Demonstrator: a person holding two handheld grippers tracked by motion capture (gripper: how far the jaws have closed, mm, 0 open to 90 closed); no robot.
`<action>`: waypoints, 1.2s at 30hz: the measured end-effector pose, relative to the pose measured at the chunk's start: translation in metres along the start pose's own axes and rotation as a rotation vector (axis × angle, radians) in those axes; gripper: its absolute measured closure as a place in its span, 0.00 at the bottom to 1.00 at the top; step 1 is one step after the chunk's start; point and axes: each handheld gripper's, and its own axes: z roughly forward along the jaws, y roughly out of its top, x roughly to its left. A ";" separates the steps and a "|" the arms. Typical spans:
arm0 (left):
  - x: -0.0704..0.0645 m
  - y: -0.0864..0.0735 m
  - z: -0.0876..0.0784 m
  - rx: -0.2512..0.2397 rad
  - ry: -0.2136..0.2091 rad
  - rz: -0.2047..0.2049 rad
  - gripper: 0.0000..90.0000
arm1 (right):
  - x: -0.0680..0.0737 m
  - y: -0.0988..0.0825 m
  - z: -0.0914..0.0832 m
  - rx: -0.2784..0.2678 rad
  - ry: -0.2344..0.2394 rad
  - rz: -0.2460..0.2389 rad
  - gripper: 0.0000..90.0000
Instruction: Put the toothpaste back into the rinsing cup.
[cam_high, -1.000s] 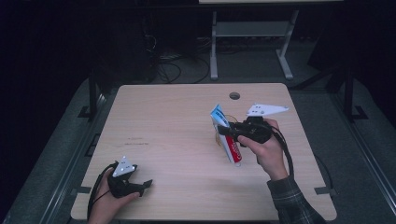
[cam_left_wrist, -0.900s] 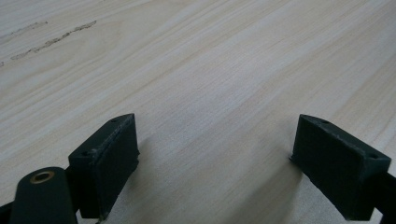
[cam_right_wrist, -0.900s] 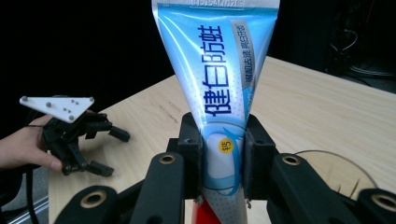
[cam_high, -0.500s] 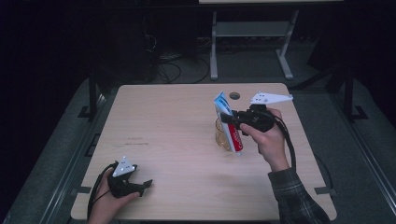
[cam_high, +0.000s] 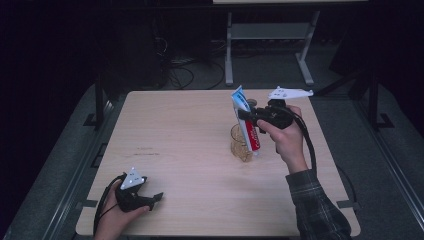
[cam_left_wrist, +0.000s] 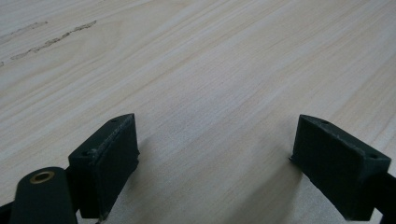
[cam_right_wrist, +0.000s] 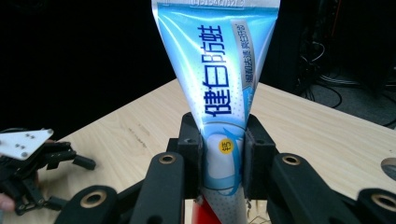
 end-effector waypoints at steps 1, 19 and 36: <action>0.000 0.000 0.000 -0.002 0.001 0.000 0.15 | -0.003 0.002 0.002 -0.002 -0.004 0.003 0.81; 0.000 0.000 0.000 0.001 0.001 0.003 0.15 | -0.023 0.020 0.025 0.005 -0.034 0.000 0.81; 0.000 0.000 0.000 0.003 0.001 0.002 0.15 | -0.033 0.025 0.047 0.018 -0.050 -0.015 0.81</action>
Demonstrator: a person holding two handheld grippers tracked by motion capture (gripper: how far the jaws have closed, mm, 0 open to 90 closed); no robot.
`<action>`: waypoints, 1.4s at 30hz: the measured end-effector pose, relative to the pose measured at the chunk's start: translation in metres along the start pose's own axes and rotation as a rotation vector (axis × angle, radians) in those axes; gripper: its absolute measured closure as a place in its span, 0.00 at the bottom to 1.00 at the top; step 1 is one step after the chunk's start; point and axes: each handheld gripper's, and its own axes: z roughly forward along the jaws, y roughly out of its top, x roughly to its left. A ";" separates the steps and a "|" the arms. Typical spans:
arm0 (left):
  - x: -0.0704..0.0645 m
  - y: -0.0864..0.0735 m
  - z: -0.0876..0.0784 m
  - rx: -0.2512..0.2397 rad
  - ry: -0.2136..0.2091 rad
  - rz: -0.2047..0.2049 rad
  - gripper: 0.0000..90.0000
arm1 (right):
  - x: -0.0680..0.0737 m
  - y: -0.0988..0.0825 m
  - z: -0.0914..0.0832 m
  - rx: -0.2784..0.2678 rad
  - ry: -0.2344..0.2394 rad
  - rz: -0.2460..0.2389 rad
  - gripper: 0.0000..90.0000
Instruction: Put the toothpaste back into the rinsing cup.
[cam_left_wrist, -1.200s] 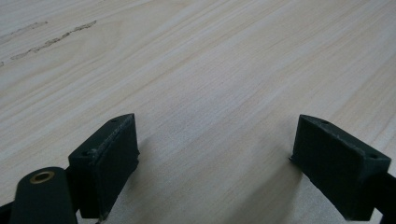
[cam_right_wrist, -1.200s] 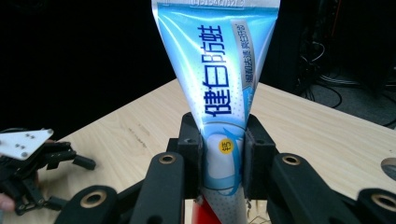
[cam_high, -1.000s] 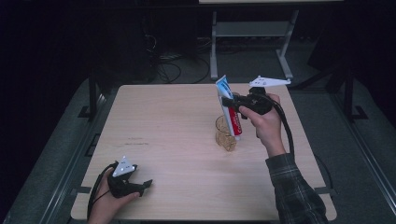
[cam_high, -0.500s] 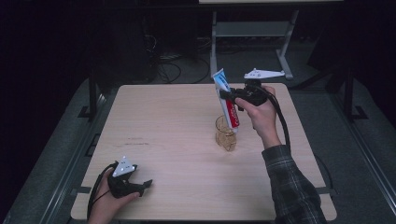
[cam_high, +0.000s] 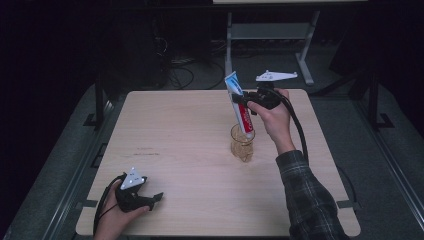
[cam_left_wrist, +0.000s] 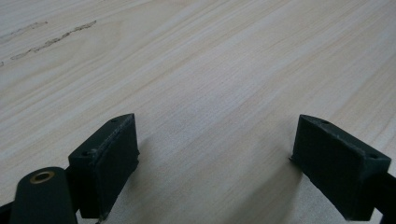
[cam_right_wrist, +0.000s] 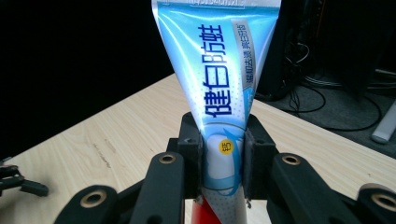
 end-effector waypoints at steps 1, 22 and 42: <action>0.000 0.000 0.000 -0.001 0.000 0.000 0.15 | 0.000 -0.001 0.001 0.002 -0.002 -0.004 0.81; 0.000 0.000 0.000 -0.001 0.001 0.000 0.15 | -0.007 -0.023 0.017 0.036 0.003 0.008 0.81; 0.000 0.000 0.000 -0.003 0.000 -0.002 0.15 | -0.010 -0.051 0.027 0.074 0.025 0.031 0.81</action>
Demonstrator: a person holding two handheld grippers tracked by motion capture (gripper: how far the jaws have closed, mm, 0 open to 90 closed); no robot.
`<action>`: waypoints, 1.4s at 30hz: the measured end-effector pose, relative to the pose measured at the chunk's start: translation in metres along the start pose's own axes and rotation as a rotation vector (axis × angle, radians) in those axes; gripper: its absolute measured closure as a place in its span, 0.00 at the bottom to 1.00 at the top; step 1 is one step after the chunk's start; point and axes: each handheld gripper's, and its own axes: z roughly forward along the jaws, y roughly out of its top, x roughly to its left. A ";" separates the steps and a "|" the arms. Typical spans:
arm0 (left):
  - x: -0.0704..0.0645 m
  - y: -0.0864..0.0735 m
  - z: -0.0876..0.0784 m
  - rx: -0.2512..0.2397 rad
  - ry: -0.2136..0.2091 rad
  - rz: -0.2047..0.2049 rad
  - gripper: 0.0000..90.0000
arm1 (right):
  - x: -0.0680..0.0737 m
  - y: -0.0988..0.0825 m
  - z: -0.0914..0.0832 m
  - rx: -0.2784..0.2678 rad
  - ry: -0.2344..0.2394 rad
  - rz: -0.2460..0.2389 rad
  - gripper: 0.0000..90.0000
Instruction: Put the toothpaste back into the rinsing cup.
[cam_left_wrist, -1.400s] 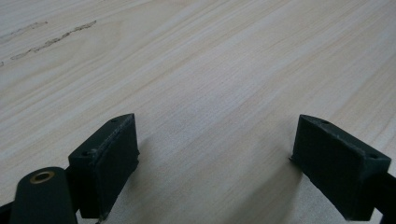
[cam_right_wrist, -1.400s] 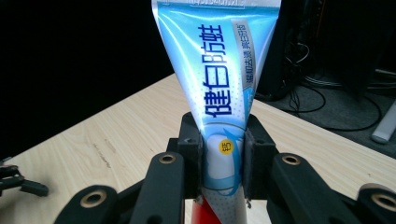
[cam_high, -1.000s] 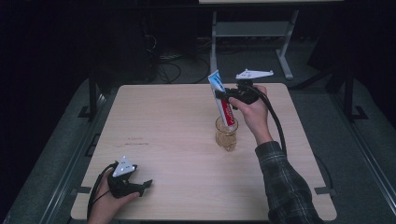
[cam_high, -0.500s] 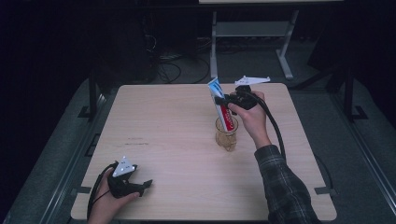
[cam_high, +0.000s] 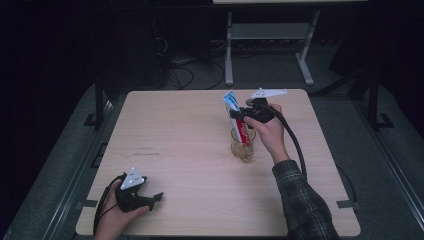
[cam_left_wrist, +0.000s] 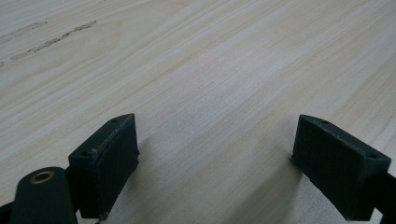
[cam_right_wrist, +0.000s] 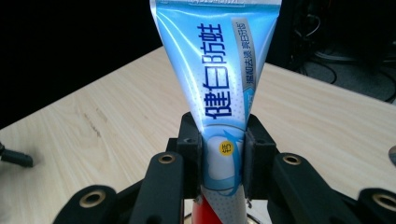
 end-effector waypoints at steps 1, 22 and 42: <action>0.000 0.000 0.000 0.000 0.000 0.000 0.15 | 0.000 0.000 0.000 -0.001 -0.001 0.002 0.81; 0.000 0.000 0.000 0.001 0.001 0.001 0.15 | 0.003 -0.016 -0.009 0.042 -0.010 -0.036 0.80; 0.000 0.000 0.000 0.001 0.001 0.001 0.15 | 0.002 -0.024 -0.014 0.077 -0.016 -0.031 0.58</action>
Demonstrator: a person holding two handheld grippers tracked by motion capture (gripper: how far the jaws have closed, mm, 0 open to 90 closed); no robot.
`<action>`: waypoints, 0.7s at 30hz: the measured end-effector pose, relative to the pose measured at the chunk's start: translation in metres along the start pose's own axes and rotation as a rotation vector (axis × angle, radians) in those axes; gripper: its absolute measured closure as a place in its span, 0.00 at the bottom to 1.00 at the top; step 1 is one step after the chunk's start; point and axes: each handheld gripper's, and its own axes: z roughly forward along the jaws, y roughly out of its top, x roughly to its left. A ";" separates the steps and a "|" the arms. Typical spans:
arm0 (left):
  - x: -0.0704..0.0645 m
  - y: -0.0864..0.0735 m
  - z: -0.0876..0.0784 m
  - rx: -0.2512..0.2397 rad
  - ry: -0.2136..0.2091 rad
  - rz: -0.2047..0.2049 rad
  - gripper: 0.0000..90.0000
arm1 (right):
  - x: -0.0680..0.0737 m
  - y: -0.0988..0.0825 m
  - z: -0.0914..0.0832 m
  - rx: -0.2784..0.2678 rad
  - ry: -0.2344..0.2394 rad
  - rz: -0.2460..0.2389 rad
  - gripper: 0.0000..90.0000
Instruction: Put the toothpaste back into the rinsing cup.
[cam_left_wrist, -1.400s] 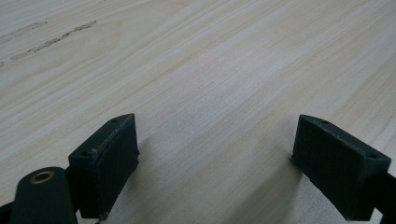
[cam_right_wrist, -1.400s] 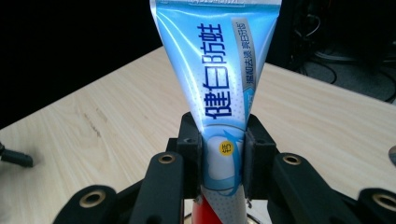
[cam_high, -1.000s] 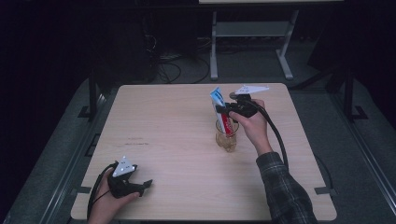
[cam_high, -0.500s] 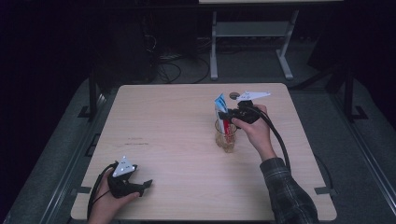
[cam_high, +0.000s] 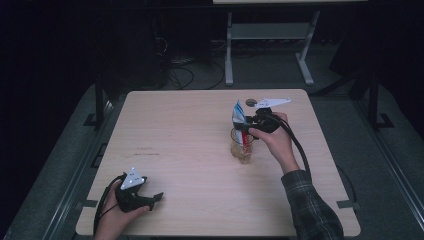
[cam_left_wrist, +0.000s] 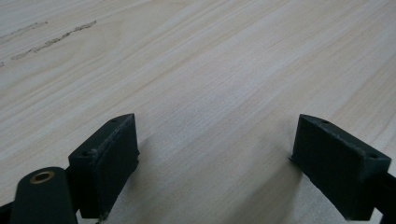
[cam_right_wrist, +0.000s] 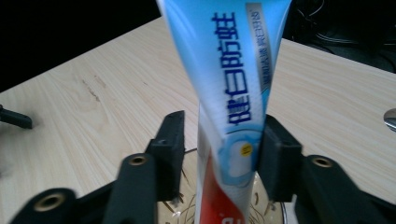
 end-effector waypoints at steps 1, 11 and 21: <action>0.000 0.000 0.000 0.000 0.000 0.000 0.15 | 0.000 0.000 0.000 0.002 -0.001 0.001 0.56; 0.000 0.000 0.000 0.000 0.000 -0.001 0.15 | 0.001 0.000 -0.011 -0.005 -0.025 -0.007 0.48; 0.000 0.000 0.000 -0.001 0.001 -0.001 0.15 | -0.001 -0.003 -0.033 -0.018 -0.039 -0.001 0.47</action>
